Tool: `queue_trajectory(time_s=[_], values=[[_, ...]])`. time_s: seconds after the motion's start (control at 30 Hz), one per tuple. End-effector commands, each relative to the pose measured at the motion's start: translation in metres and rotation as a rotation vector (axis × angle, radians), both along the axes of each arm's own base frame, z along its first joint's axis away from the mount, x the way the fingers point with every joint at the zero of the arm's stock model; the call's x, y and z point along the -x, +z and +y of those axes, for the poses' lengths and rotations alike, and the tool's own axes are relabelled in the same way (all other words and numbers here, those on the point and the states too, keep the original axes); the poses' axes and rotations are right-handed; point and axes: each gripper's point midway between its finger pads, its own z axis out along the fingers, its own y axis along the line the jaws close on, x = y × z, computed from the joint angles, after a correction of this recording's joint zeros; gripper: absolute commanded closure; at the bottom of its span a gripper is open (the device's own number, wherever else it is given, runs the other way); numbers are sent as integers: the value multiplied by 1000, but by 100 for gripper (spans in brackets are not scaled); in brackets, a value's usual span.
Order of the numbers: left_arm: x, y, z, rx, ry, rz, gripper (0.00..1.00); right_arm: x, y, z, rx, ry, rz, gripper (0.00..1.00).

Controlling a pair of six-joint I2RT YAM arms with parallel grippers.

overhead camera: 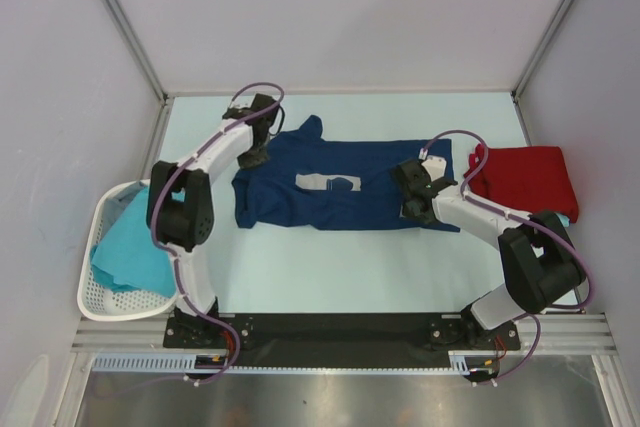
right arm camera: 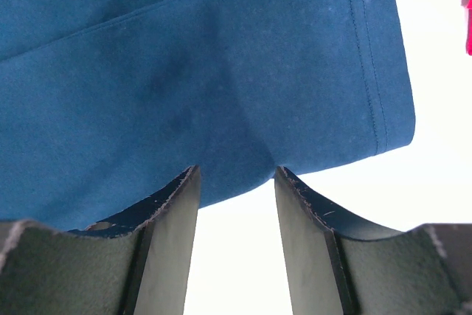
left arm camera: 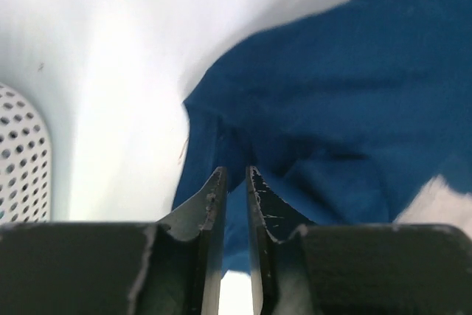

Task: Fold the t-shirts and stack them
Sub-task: Fold the flattened tshirt in 1/3 of the way

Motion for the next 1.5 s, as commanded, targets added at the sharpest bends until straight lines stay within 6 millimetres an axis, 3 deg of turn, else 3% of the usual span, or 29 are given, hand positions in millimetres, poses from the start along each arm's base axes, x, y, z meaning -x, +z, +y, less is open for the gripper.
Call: queue_trajectory(time_s=[0.0,0.03,0.1,0.13,0.2,0.23,0.3,0.4,0.67,0.97,1.23,1.47], values=[[28,70,-18,92,-48,-179,77,-6,7,-2,-2,-4,-35,50],[45,59,-32,114,-96,-148,77,-6,6,-2,-1,-8,-35,50],[65,64,-46,148,-126,-162,77,-8,5,-1,-4,-10,-33,50],[83,48,-57,150,-164,-122,77,-9,5,-1,-3,-11,-34,50],[100,38,-70,175,-185,-107,78,-11,6,1,-8,-10,-38,50],[113,22,-72,181,-198,-65,78,-12,4,1,-6,-11,-33,50],[122,6,-82,199,-217,-35,80,-13,4,2,-7,-12,-33,50],[136,-22,-82,168,-232,34,82,-15,4,4,-10,-12,-30,50],[132,-55,-81,150,-247,104,82,-11,10,1,-4,-22,-39,50],[124,-70,-71,132,-228,127,80,-6,7,-2,4,-27,-31,50],[116,-57,-65,145,-215,92,77,-12,7,-1,12,-28,-31,50],[111,-35,-69,169,-219,52,66,-16,1,3,6,-33,-19,50]])
